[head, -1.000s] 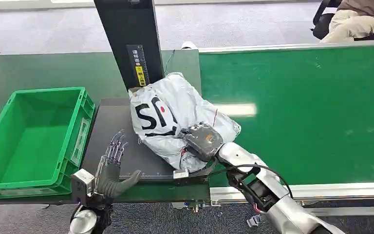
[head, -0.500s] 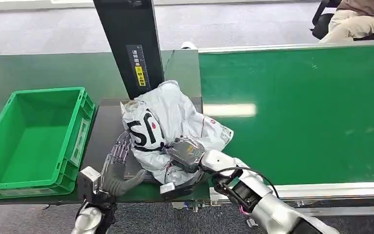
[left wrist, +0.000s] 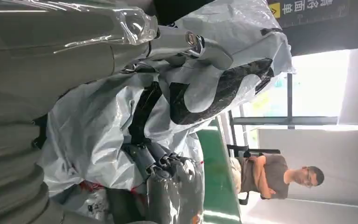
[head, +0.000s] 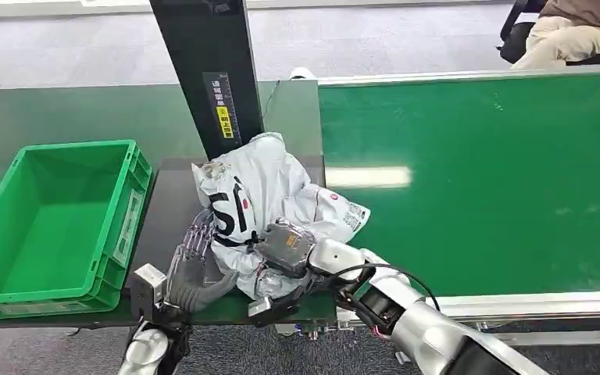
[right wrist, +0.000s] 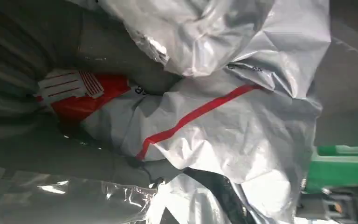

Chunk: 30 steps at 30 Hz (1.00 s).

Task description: Moved the parcel from conveyor to table for the left to box.

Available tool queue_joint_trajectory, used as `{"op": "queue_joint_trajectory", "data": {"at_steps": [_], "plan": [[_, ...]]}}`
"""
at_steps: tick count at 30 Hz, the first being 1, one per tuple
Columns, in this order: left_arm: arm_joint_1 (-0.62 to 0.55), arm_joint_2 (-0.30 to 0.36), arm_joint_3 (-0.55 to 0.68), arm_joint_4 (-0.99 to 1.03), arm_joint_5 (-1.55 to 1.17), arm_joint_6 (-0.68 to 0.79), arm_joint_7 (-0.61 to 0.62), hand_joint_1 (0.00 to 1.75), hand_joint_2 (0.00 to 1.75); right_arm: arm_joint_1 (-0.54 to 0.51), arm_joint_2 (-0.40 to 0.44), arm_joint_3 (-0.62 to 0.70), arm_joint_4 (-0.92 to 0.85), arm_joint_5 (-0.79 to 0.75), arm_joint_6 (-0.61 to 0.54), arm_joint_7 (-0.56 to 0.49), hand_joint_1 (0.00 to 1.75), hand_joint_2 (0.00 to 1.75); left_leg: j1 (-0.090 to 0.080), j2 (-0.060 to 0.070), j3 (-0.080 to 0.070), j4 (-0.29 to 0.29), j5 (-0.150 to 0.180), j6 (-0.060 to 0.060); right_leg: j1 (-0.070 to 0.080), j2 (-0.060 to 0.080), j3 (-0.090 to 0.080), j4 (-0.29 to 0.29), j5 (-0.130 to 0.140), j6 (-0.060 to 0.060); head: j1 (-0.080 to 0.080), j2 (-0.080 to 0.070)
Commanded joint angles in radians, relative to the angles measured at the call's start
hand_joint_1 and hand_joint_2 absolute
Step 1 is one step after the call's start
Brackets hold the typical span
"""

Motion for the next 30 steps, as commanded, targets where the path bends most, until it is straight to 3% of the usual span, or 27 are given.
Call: {"op": "queue_joint_trajectory", "data": {"at_steps": [1,12,13,14,15,25,30], "plan": [[-0.01,0.001,-0.005,0.031,0.011,0.009,-0.001,0.0,1.75,-0.005,-0.013,0.088,-0.02,-0.021,-0.032,-0.041,1.75,1.75,0.001,-0.001,0.001,-0.001,0.0,0.003,0.002,-0.002,0.002,-0.002,0.0,-0.004,0.0,0.0],[0.011,-0.005,0.019,-0.018,0.015,0.044,0.007,0.0,1.75,-0.014,-0.027,0.096,-0.054,-0.037,-0.051,-0.013,1.75,1.75,0.0,-0.001,0.0,0.0,0.0,0.002,0.001,-0.001,0.001,0.0,0.0,-0.002,0.0,0.0],[0.016,-0.007,0.024,-0.025,0.016,0.047,0.008,0.0,1.75,-0.016,-0.025,0.097,-0.046,-0.029,-0.072,0.004,1.4,1.75,0.001,-0.001,0.0,0.0,0.0,0.003,0.002,-0.001,0.001,-0.002,0.0,-0.003,0.0,0.0],[0.021,-0.008,0.029,-0.031,0.017,0.052,0.009,0.0,1.75,-0.018,-0.021,0.093,-0.034,-0.03,-0.083,0.014,0.12,1.75,0.0,-0.001,0.0,0.0,0.0,0.002,0.001,-0.001,0.001,-0.001,0.0,-0.003,0.0,0.0],[0.024,-0.008,0.033,-0.036,0.019,0.057,0.009,0.0,1.75,-0.017,-0.02,0.085,-0.032,-0.034,-0.097,0.019,0.0,1.75,0.0,-0.001,0.0,0.0,0.0,0.002,0.001,-0.001,0.001,-0.001,0.0,-0.002,0.0,0.0],[0.03,-0.006,0.039,-0.043,0.019,0.064,0.009,0.0,1.75,-0.016,-0.021,0.073,-0.034,-0.037,-0.117,0.022,0.0,1.75,0.0,-0.001,0.0,0.0,0.0,0.002,0.001,-0.001,0.001,0.0,0.0,-0.002,0.0,0.0],[0.051,-0.015,0.079,-0.089,-0.004,0.185,-0.003,0.0,1.75,0.0,-0.05,-0.021,-0.071,-0.055,-0.217,0.068,0.0,1.75,0.0,-0.002,0.0,0.0,0.0,0.002,0.001,-0.001,0.001,-0.001,0.0,-0.002,0.0,0.0]]}}
